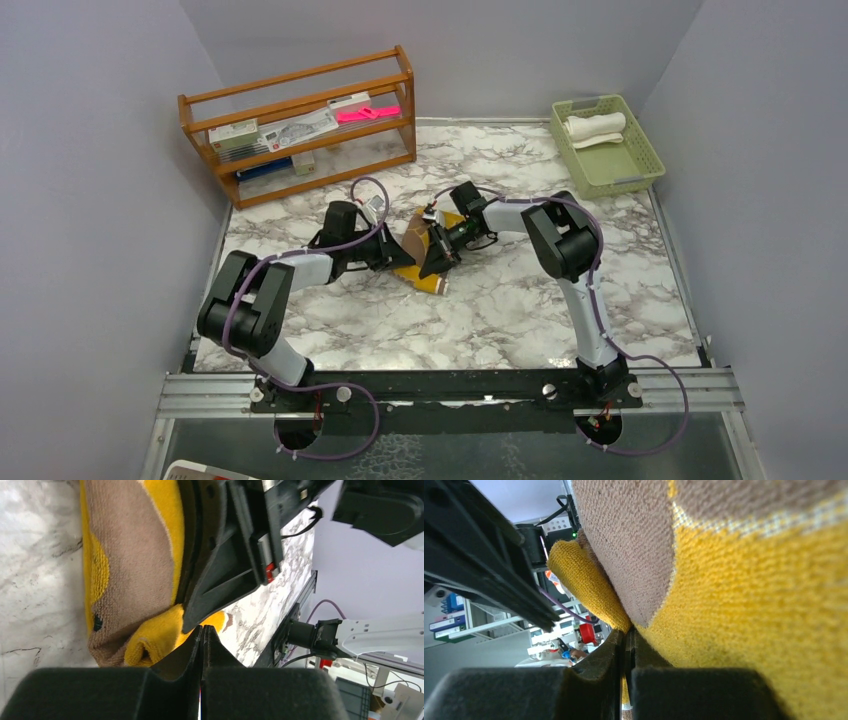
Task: Roll the towels
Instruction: Roll the towel at the center of the board.
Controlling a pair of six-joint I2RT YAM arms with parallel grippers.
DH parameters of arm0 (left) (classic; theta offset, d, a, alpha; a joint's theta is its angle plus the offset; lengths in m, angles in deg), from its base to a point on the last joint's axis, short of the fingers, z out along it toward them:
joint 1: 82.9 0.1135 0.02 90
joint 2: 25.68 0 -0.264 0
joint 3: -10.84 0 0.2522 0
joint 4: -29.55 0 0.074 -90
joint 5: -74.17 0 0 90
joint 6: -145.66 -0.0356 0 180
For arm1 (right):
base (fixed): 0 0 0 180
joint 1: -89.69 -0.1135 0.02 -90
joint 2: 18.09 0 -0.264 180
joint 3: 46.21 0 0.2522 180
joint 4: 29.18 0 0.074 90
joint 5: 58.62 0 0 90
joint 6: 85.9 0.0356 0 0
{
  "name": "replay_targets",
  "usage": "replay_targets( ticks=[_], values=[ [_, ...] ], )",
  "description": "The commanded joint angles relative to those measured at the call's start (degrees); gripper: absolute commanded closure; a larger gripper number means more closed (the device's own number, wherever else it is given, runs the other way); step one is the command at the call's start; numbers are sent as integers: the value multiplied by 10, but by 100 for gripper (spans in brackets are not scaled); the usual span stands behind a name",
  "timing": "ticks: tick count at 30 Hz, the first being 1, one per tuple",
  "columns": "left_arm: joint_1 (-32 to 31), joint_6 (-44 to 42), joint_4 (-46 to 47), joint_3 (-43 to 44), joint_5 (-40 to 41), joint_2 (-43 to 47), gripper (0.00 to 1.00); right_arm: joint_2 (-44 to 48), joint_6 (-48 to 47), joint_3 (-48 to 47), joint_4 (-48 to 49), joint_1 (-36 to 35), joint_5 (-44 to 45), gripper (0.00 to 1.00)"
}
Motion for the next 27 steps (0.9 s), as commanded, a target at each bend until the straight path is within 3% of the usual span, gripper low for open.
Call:
replay_targets(
  ticks=[1, 6, 8, 11, 12, 14, 18, 21, 23, 27],
  values=[
    [-8, 23, 63, -19, -6, -33, 100, -45, 24, 8, -45, -1, 49, 99],
    [-9, 6, 63, -37, 60, -61, 100, -31, 19, 10, -50, -1, 74, 97],
    [-9, 5, 64, -48, 90, -73, 100, -9, 3, 11, -54, -1, 108, 85],
    [-8, 1, 64, -58, 124, -78, 100, 43, -28, 17, -49, -2, 159, 48],
    [-9, -2, 64, -59, 131, -93, 100, 60, -47, 16, -51, -3, 176, 40],
    [-8, -8, 64, -59, 137, -101, 100, 91, -71, 12, -54, -5, 213, 32],
    [-8, -13, 64, -57, 135, -117, 100, 173, -101, 39, -19, -13, 328, 29],
    [-8, -16, 64, -59, 132, -122, 100, 291, -143, 137, 115, -44, 458, 29],
    [-8, -18, 64, -59, 128, -123, 100, 376, -222, 243, 247, -93, 526, 28],
    [-8, -20, 64, -60, 125, -125, 100, 460, -408, 421, 471, -184, 540, 22]
  ],
)
